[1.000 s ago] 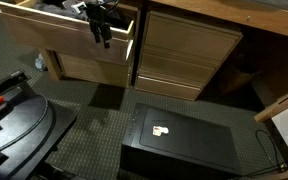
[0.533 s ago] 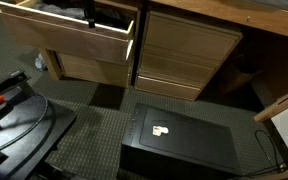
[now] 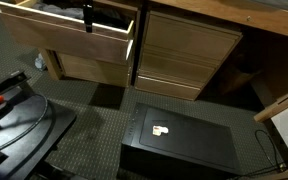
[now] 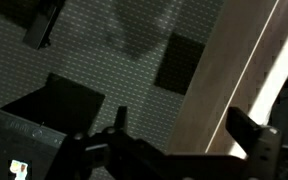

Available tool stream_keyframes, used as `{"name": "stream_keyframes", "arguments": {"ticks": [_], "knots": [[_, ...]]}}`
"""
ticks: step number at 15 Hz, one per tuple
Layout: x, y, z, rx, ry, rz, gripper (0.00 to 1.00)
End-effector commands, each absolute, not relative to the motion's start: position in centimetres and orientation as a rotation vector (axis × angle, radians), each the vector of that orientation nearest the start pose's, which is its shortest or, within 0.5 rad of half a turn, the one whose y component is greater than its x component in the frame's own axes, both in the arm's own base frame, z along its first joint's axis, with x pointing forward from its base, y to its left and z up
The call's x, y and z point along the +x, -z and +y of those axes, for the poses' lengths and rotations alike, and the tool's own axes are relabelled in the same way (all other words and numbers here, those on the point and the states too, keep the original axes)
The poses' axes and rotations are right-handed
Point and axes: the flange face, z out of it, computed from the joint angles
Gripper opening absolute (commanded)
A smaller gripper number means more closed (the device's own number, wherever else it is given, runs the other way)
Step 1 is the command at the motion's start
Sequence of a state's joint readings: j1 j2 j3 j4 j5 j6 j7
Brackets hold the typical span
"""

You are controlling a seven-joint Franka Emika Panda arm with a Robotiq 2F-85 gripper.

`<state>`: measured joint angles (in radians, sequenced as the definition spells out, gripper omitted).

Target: Close the open drawers

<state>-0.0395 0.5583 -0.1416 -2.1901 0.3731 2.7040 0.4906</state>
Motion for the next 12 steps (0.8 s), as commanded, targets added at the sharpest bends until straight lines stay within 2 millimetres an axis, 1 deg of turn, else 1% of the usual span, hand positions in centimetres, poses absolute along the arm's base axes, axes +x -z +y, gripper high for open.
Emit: {"name": "stream_keyframes", "arguments": {"ticks": [1,2,4,5,7,8,10,12], "knots": [[53.4,-7.3,-15.4,-2.463,-0.158,1.628,1.00],[52.7,-10.0,-13.9,-2.568,-0.113,1.574,1.00],[52.6,-7.6,-15.7,-2.504,-0.143,1.632,1.00],[52.7,-7.0,-16.0,-2.495,-0.148,1.643,1.00],[53.1,-6.9,-15.8,-2.492,-0.146,1.638,1.00],[53.5,-6.5,-15.2,-2.509,-0.072,1.620,1.00],[54.7,-5.4,-14.8,-2.555,0.101,1.581,1.00],[55.6,-4.4,-14.4,-2.576,0.227,1.548,1.00]]}}
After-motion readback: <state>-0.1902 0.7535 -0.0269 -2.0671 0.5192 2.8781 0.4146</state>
